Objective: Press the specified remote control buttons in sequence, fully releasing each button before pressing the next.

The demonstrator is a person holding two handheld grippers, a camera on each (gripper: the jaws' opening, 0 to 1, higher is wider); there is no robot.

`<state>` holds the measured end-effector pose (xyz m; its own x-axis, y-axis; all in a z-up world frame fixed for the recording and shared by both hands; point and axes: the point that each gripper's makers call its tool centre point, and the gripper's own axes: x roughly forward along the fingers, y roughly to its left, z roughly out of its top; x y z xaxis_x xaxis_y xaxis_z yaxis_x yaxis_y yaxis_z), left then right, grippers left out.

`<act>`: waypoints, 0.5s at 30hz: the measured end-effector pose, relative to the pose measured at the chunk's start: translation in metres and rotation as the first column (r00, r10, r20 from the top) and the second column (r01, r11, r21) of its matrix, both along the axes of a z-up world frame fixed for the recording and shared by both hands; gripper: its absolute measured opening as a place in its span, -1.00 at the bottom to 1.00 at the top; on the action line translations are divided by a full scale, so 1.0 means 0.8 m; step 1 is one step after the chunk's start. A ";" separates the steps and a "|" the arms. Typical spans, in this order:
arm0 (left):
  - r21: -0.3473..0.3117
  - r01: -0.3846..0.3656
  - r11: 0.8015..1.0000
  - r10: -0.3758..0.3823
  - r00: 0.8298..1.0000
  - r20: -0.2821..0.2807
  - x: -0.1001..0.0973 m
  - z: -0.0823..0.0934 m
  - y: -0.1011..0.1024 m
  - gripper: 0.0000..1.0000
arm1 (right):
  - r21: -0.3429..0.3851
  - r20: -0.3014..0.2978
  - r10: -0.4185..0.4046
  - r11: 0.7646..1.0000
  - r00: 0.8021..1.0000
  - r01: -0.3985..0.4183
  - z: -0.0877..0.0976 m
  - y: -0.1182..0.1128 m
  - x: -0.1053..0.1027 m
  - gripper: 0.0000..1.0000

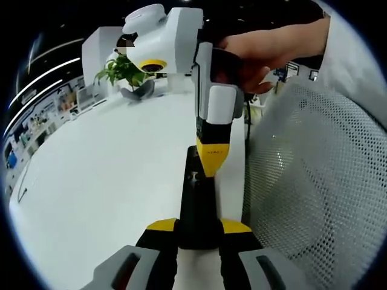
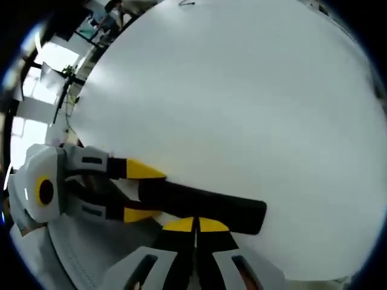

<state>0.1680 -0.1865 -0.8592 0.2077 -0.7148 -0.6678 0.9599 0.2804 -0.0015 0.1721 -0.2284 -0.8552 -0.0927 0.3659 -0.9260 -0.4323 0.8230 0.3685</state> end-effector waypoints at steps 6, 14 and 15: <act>0.000 0.007 1.000 -0.007 1.000 0.000 -0.001 0.001 -0.001 -0.51 | -0.032 -0.003 0.044 0.999 0.999 -0.044 -0.005 0.002 -0.006 -1.00; -0.001 0.008 1.000 -0.008 1.000 0.000 0.000 0.000 -0.001 -0.51 | -0.019 0.003 0.039 0.999 0.999 -0.039 -0.005 0.000 -0.006 -1.00; 0.000 0.009 1.000 -0.009 1.000 0.000 0.000 0.000 -0.001 -0.51 | -0.019 0.001 0.038 0.999 0.999 -0.038 -0.006 0.000 -0.006 -1.00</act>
<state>0.1676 -0.1874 -0.8591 0.2015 -0.7166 -0.6678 0.9623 0.2721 -0.0016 0.1677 -0.2284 -0.8597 -0.1051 0.3445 -0.9329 -0.4634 0.8131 0.3525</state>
